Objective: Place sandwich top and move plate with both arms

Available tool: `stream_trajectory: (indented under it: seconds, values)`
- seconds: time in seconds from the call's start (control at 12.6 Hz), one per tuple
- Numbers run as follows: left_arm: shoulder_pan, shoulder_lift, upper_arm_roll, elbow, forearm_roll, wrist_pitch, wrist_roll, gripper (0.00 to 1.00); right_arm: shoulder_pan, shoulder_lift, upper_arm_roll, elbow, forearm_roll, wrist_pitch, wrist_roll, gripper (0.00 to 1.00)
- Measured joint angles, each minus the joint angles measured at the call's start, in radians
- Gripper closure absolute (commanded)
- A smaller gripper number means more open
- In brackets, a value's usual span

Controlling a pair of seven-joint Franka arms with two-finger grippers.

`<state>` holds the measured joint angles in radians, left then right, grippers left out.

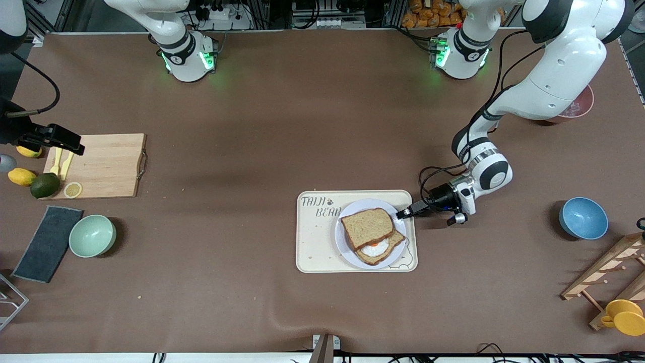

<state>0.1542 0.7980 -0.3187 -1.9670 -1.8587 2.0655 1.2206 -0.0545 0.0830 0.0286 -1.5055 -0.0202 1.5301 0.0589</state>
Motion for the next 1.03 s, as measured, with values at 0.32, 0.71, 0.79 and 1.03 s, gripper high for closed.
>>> stream_trajectory:
  seconds: [0.32, 0.71, 0.79, 1.03]
  values:
    - [0.001, -0.012, -0.004, 0.009, 0.002, -0.023, -0.001, 0.00, 0.000, 0.000, 0.000, 0.000, 0.000, -0.004, 0.000, 0.00]
    - [0.009, -0.019, 0.010, 0.009, 0.033, -0.003, -0.033, 0.00, 0.000, 0.000, -0.001, -0.001, 0.001, -0.007, 0.000, 0.00]
    - [0.010, -0.019, 0.012, 0.009, 0.054, -0.002, -0.049, 0.00, 0.000, 0.000, -0.001, -0.001, 0.001, -0.007, 0.000, 0.00]
    - [0.024, -0.022, 0.015, 0.013, 0.116, 0.000, -0.097, 0.00, 0.000, 0.002, -0.001, -0.004, 0.001, -0.007, 0.000, 0.00]
